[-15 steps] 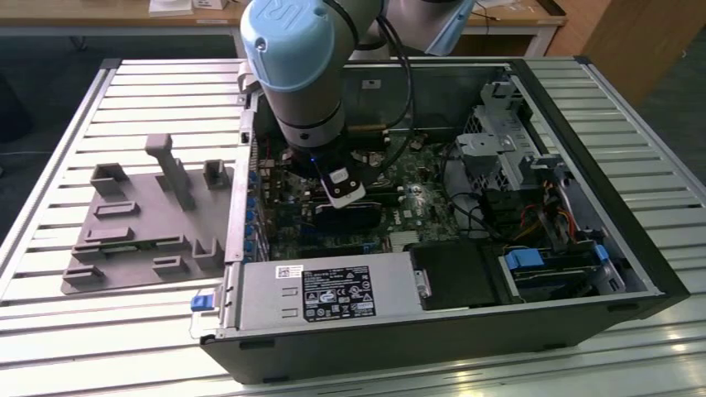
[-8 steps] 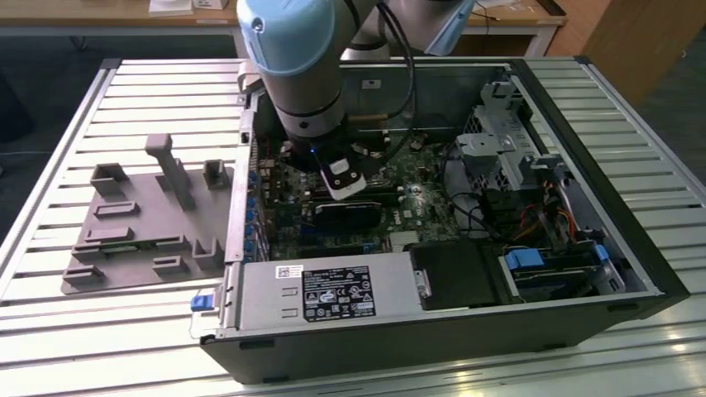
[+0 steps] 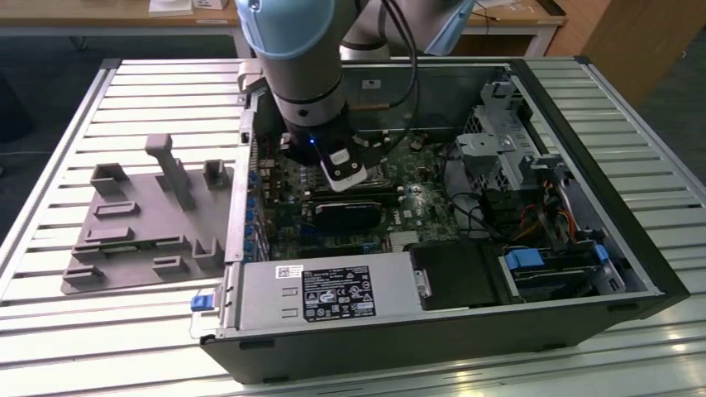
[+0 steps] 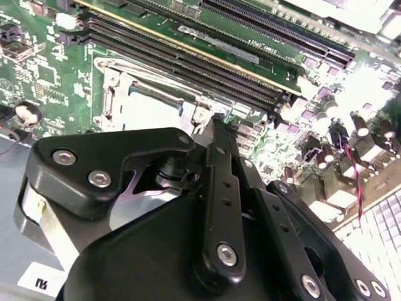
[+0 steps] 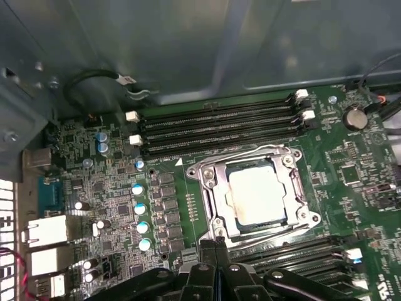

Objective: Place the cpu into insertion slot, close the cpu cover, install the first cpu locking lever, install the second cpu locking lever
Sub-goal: 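Install the second cpu locking lever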

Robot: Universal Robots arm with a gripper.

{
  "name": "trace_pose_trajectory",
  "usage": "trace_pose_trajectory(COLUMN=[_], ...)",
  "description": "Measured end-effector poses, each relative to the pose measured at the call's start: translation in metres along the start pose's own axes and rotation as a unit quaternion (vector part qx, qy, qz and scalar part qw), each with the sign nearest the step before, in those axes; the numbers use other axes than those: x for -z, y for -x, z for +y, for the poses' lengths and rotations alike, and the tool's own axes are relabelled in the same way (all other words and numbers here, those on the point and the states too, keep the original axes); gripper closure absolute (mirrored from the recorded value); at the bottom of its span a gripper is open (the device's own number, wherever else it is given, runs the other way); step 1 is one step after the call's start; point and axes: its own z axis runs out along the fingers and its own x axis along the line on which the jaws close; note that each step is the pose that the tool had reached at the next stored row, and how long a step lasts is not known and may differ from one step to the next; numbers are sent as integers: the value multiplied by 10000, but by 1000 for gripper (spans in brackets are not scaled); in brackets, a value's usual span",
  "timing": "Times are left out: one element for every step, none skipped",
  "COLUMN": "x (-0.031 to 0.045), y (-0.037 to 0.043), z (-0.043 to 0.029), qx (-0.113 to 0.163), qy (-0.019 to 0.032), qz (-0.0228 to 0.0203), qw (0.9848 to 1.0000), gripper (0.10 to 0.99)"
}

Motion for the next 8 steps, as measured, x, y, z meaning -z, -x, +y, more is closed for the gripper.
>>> trace_pose_trajectory(x=[18,33,48,64,78,90,101,111], y=[2,3,5,6,7,9,10,11], z=[5,10,14,18,23,26,29,32], qx=[0,0,0,1,1,2,3,4], qy=[-1,-2,-3,-6,-10,-16,-22,-29], qz=[0,0,-1,-1,-2,-3,-4,-5], qw=[10000,10000,10000,10000,10000,10000,10000,10000], gripper=[984,984,984,984,984,984,984,984])
